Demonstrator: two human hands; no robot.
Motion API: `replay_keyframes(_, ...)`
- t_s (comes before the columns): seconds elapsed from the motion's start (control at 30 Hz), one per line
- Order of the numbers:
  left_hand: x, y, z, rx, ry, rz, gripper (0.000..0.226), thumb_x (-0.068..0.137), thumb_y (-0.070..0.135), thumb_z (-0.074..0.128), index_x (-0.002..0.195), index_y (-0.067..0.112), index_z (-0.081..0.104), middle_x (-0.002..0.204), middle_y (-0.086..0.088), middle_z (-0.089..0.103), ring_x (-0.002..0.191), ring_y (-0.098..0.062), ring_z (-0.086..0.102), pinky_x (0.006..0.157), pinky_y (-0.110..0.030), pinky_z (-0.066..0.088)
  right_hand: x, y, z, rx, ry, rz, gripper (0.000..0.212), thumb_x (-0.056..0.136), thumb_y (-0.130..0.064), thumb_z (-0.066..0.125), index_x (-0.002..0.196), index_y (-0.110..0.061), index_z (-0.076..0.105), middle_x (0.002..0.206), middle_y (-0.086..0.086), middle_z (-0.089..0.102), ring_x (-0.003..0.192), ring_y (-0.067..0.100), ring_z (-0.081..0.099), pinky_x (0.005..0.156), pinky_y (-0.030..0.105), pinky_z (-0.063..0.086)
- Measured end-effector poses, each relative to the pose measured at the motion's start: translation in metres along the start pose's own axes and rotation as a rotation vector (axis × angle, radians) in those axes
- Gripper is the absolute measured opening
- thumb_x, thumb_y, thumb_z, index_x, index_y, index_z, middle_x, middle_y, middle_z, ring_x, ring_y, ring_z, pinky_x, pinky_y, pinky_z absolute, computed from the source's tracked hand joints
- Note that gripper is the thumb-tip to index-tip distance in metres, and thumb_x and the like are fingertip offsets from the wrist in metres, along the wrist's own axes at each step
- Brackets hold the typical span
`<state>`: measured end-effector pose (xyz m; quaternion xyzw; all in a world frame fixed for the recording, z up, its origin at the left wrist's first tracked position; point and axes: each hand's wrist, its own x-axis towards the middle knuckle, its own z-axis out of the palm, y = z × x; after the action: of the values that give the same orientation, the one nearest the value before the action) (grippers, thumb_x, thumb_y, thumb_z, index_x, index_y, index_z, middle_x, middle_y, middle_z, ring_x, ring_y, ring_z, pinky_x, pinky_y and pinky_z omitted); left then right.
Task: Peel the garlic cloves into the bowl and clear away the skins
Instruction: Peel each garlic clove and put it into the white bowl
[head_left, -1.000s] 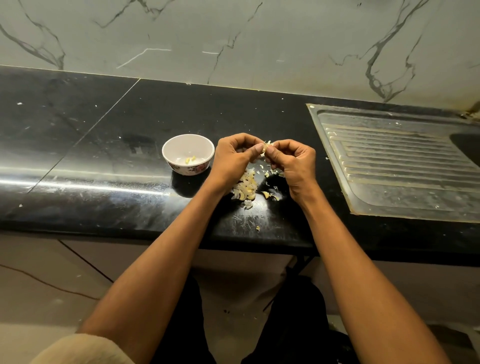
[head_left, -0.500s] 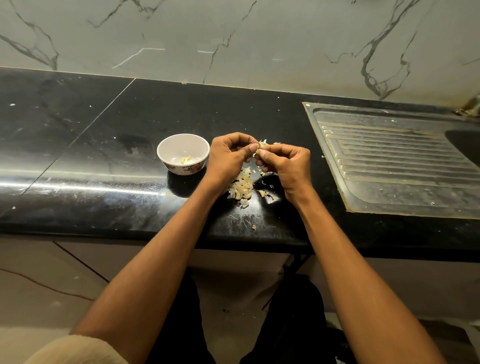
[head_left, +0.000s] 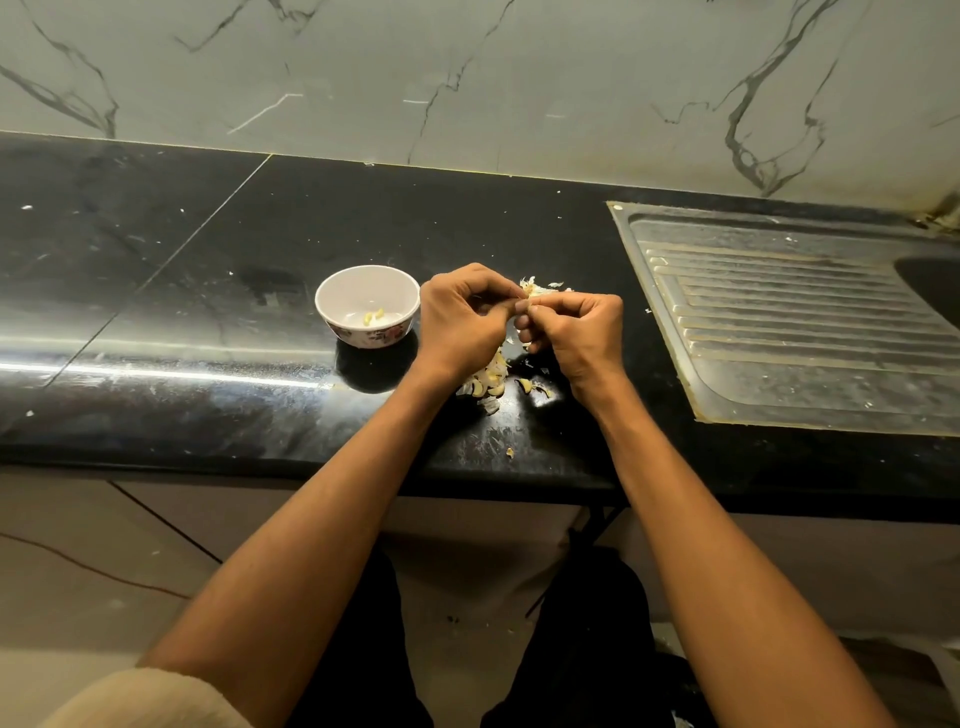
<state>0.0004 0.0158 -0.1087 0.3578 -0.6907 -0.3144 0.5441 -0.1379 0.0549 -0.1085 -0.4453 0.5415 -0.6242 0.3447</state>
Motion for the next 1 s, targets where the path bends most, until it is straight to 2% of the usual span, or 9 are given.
replay_keyframes(0.13, -0.0021, 0.0011, 0.0002, 0.03, 0.016, 0.036, 0.013, 0.079, -0.004, 0.08, 0.082, 0.009, 0.08, 0.082, 0.001, 0.075, 0.073, -0.006, 0.072, 0.066, -0.014, 0.052, 0.0003, -0.0013, -0.0014, 0.038, -0.008, 0.037, 0.021, 0.088, 0.009, 0.067, 0.075, -0.004, 0.079, 0.065, 0.015, 0.071, 0.055, 0.02, 0.063, 0.05, 0.026, 0.052)
replay_keyframes(0.33, -0.0012, 0.0021, -0.0006, -0.007, 0.036, -0.095, 0.01, 0.081, -0.002, 0.078, 0.083, 0.008, 0.08, 0.078, -0.001, 0.077, 0.07, -0.012, 0.074, 0.068, -0.027, 0.062, -0.0024, -0.0037, -0.0028, 0.038, -0.054, 0.059, 0.007, 0.088, 0.009, 0.071, 0.091, 0.011, 0.076, 0.07, 0.021, 0.072, 0.055, 0.023, 0.065, 0.052, 0.027, 0.056)
replay_keyframes(0.53, -0.0001, 0.004, -0.0014, -0.051, 0.005, -0.184, 0.009, 0.082, -0.003, 0.077, 0.083, 0.005, 0.08, 0.076, -0.005, 0.077, 0.068, -0.011, 0.072, 0.067, -0.025, 0.059, -0.0029, -0.0028, -0.0022, -0.014, -0.053, 0.034, 0.007, 0.089, 0.006, 0.072, 0.085, 0.004, 0.078, 0.067, 0.018, 0.072, 0.055, 0.025, 0.066, 0.051, 0.029, 0.056)
replay_keyframes(0.73, 0.0006, 0.004, -0.0031, -0.066, -0.021, -0.199, 0.012, 0.082, -0.002, 0.077, 0.082, 0.01, 0.079, 0.076, -0.005, 0.076, 0.068, -0.009, 0.07, 0.068, -0.025, 0.059, -0.005, -0.004, -0.0011, -0.072, -0.032, -0.004, 0.009, 0.089, 0.008, 0.07, 0.084, 0.005, 0.078, 0.067, 0.02, 0.072, 0.053, 0.025, 0.064, 0.049, 0.03, 0.055)
replay_keyframes(1.0, 0.0021, 0.005, -0.0035, -0.123, -0.03, -0.235, 0.016, 0.084, -0.003, 0.076, 0.079, 0.012, 0.075, 0.073, -0.004, 0.073, 0.062, -0.005, 0.064, 0.064, -0.023, 0.053, -0.0032, -0.004, -0.0011, -0.025, -0.024, 0.033, 0.01, 0.088, 0.005, 0.072, 0.081, 0.003, 0.077, 0.066, 0.018, 0.071, 0.054, 0.024, 0.063, 0.049, 0.029, 0.054)
